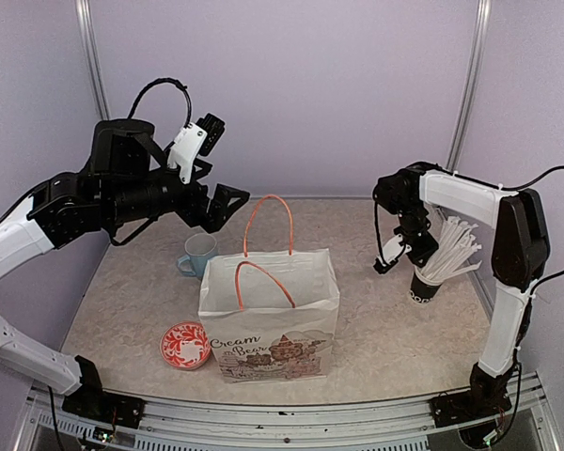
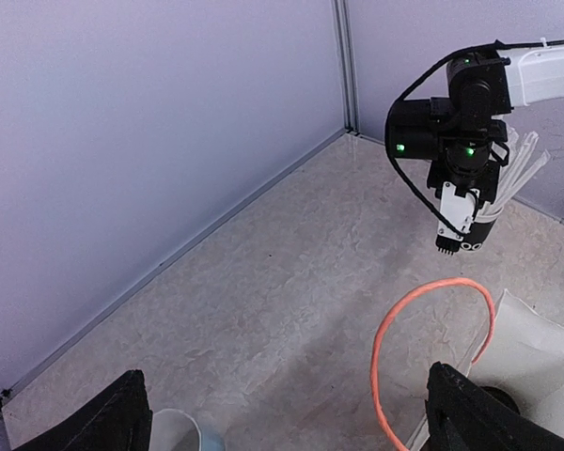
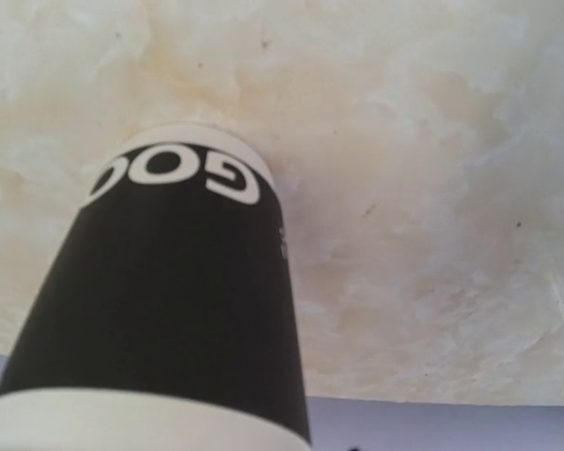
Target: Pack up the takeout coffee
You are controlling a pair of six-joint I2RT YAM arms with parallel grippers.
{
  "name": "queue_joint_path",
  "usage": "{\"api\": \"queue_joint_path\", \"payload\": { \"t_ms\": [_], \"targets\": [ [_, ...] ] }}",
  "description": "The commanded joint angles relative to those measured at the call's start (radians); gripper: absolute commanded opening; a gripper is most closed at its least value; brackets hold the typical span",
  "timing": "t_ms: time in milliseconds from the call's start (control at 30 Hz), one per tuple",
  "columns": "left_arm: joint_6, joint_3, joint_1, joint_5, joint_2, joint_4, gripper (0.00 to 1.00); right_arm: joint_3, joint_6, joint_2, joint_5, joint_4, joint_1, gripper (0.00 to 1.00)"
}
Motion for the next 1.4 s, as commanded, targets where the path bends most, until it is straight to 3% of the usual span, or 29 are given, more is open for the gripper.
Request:
{"api": "queue_joint_path", "payload": {
  "t_ms": [0, 400, 533, 667, 800, 900, 933, 1033, 1367],
  "targets": [
    [-0.013, -0.016, 0.005, 0.012, -0.044, 0.019, 0.99, 0.013, -0.020, -0.037, -0.002, -0.038, 0.006, 0.30],
    [-0.025, -0.013, 0.006, 0.055, -0.046, 0.029, 0.99, 0.142, 0.026, -0.133, -0.061, -0.038, 0.046, 0.30],
    [-0.007, -0.005, 0.006, 0.045, -0.043, 0.040, 0.99, 0.273, 0.129, -0.143, -0.197, -0.037, 0.049, 0.29],
    [0.010, 0.011, 0.011, 0.085, -0.041, 0.036, 0.98, 0.361, 0.279, -0.184, -0.472, 0.004, 0.003, 0.25],
    [0.026, 0.010, 0.017, 0.170, -0.042, 0.021, 0.95, 0.275, 0.406, -0.294, -0.741, 0.101, -0.130, 0.15],
    [0.036, -0.005, 0.017, 0.138, -0.045, 0.038, 0.93, 0.160, 0.469, -0.396, -0.901, 0.181, -0.239, 0.16],
    [0.042, -0.017, 0.020, 0.119, -0.048, 0.056, 0.93, 0.122, 0.489, -0.428, -0.933, 0.207, -0.270, 0.21],
    [0.048, -0.062, 0.039, 0.076, -0.063, 0.126, 0.93, 0.035, 0.501, -0.512, -0.984, 0.221, -0.332, 0.26],
    [0.020, -0.190, 0.076, 0.066, -0.118, 0.287, 0.93, -0.198, 0.500, -0.721, -1.033, 0.177, -0.389, 0.22]
  ]
}}
